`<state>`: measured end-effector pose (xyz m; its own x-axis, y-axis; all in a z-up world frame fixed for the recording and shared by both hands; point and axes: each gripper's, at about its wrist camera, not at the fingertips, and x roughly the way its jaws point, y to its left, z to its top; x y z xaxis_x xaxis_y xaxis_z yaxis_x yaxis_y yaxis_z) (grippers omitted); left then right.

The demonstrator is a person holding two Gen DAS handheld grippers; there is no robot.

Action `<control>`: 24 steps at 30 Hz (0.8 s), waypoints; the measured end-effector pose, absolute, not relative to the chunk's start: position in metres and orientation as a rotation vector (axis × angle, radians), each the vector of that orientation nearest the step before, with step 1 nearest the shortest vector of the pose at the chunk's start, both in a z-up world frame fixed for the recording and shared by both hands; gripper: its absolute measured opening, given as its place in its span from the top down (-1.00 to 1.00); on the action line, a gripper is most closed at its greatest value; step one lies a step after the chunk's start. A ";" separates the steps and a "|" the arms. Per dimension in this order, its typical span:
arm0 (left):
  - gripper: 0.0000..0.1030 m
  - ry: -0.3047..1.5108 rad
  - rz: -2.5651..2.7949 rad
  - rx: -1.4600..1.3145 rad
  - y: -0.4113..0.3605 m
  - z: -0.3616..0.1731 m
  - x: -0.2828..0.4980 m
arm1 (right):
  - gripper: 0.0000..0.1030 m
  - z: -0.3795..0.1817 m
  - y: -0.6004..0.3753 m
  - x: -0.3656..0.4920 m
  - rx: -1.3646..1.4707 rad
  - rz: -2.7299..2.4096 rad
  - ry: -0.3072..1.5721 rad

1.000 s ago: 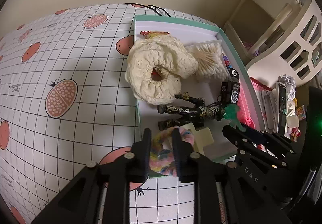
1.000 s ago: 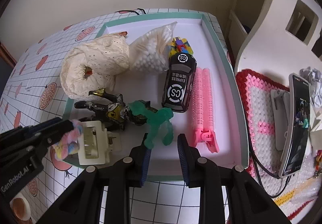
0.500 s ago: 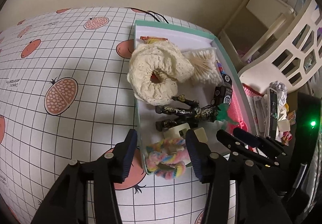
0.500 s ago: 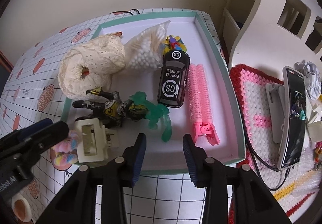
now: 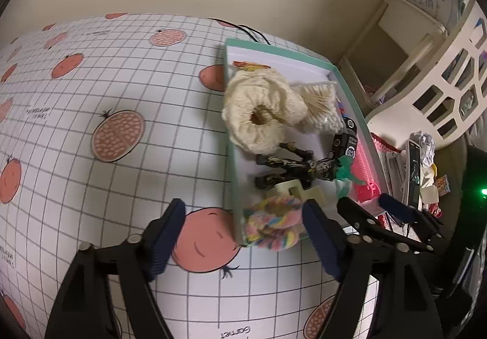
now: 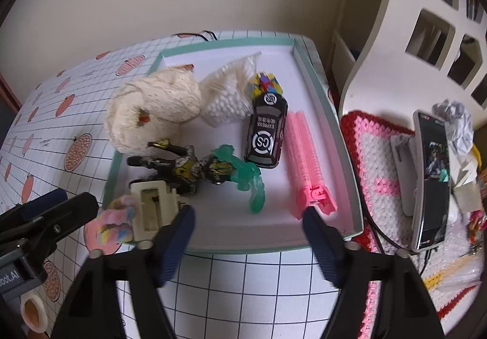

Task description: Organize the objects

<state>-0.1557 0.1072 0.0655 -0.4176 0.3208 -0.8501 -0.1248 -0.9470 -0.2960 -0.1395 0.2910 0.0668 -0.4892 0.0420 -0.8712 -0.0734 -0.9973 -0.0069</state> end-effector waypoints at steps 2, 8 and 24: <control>-0.69 -0.284 2.442 -1.514 0.101 0.066 -0.152 | -0.73 0.072 0.289 -0.134 -1.532 2.663 0.053; -0.90 -0.254 2.507 -1.479 0.088 0.075 -0.140 | -0.98 0.081 0.283 -0.118 -1.505 2.675 0.098; -1.00 -0.159 2.619 -1.398 0.065 0.084 -0.096 | -1.00 0.087 0.258 -0.063 -1.466 2.671 0.166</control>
